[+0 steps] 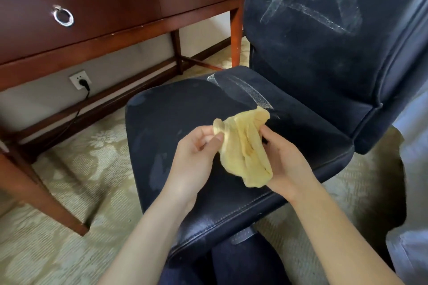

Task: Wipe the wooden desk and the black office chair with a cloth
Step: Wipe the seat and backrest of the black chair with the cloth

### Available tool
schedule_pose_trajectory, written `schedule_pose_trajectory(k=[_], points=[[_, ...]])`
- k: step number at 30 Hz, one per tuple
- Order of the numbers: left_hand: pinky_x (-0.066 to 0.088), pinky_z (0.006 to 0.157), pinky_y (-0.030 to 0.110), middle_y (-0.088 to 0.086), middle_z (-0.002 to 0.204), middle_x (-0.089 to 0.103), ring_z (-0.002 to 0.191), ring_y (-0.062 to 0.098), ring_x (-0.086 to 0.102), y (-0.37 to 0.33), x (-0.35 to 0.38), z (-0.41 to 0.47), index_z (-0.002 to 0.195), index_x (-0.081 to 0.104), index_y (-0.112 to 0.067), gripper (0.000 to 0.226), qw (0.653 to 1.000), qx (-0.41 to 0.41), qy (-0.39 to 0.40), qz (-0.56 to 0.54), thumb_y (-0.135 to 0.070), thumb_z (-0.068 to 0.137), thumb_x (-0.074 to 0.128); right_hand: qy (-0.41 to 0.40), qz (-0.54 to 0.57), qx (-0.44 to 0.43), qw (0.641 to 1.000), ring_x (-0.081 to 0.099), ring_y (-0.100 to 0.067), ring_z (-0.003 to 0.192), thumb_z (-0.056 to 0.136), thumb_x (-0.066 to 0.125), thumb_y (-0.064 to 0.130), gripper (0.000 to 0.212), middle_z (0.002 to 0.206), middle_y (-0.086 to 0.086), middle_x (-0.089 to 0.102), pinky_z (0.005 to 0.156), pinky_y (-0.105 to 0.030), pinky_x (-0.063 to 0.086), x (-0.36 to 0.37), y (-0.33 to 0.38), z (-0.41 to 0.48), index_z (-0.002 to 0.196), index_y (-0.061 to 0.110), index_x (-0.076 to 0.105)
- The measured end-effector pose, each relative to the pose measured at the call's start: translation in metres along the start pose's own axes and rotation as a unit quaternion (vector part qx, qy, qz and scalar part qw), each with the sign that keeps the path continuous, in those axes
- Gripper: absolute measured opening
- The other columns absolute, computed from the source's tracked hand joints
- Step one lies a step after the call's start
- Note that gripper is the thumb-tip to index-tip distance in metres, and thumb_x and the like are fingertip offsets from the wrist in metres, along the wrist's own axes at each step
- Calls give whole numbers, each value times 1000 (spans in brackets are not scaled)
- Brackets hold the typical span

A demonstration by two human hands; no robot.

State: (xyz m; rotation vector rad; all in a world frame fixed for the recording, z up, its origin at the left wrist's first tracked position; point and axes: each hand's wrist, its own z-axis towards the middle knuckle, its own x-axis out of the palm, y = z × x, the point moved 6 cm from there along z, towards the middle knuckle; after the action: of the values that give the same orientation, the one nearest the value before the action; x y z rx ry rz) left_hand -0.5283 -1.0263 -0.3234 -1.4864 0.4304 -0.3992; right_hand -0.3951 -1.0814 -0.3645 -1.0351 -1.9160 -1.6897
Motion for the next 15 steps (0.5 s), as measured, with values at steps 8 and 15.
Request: schedule_pose_trajectory(k=[8,15], points=[[56,68,27,2,85,70,77,14,66,-14,-19,7,101,64,-6,18,995,-8,29,-95,-16,98,49,-13,-102,-33,994,67,-19,95,85,61,17,24,102,-7,69,72,-31,56,-7,-1,0,107,10,66],[58,66,35,9,86,63,85,21,66,13,-31,11,90,57,-11,14,963,-119,-31,-241,-15,99,46,-110,-342,-110,927,69,-17,86,86,65,19,9,92,-7,72,70,-31,54,-20,30,-4,87,14,73]])
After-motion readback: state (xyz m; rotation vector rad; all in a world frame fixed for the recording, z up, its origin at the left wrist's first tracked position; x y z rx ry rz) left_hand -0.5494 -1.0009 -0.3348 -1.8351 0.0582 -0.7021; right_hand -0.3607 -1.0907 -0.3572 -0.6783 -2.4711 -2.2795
